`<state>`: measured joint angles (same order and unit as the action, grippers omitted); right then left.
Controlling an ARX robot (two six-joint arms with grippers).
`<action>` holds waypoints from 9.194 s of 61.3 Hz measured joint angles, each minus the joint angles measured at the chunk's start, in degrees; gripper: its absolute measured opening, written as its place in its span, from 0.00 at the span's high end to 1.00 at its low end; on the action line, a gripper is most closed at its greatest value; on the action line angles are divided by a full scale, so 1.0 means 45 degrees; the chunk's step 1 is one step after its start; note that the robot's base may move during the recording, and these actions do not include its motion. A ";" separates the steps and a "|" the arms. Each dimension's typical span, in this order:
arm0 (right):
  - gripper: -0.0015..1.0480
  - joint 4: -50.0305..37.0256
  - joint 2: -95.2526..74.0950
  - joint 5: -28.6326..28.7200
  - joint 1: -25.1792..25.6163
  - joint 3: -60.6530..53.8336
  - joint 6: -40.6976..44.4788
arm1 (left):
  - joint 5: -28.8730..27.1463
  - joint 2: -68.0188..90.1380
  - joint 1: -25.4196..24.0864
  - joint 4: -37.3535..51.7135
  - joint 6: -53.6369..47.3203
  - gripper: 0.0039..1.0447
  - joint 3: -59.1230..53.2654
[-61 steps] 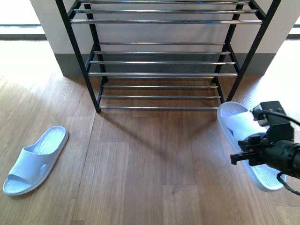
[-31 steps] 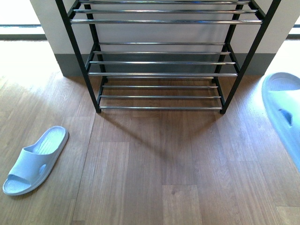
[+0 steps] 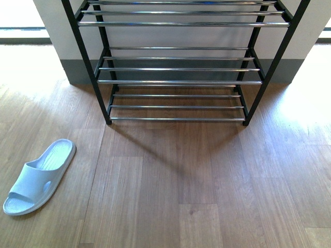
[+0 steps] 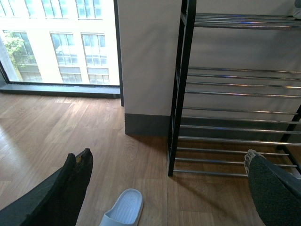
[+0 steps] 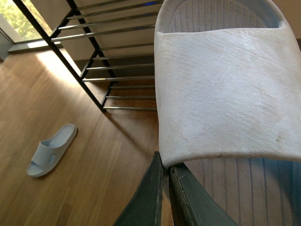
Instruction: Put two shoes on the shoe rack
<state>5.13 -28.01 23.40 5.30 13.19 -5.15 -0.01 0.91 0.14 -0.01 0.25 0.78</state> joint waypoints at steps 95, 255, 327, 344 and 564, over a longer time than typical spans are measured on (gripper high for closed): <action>0.99 0.0010 0.0034 -0.0015 0.0019 0.0005 -0.0010 | 0.1880 2.6287 -0.2701 0.4765 -2.2644 0.09 0.7878; 0.99 0.0010 0.0034 -0.0010 0.0019 0.0005 -0.0010 | 0.2200 0.4571 -0.5770 0.1214 1.2842 0.98 0.1797; 0.99 0.0029 0.0044 0.0000 0.0019 0.0005 -0.0010 | 0.2157 0.4459 -0.5799 0.1151 1.2575 0.98 0.1846; 0.99 0.0029 0.0049 0.0000 0.0019 0.0005 -0.0010 | 0.2152 0.4459 -0.5799 0.1151 1.2575 0.98 0.1846; 0.08 -0.6164 -1.8782 -0.4823 -0.6392 0.9403 -0.2477 | 0.2152 0.4464 -0.5799 0.1151 1.2575 0.98 0.1870</action>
<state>-22.61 -112.53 1.69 -23.46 55.51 -16.29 9.67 20.99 -25.96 5.17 56.84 9.19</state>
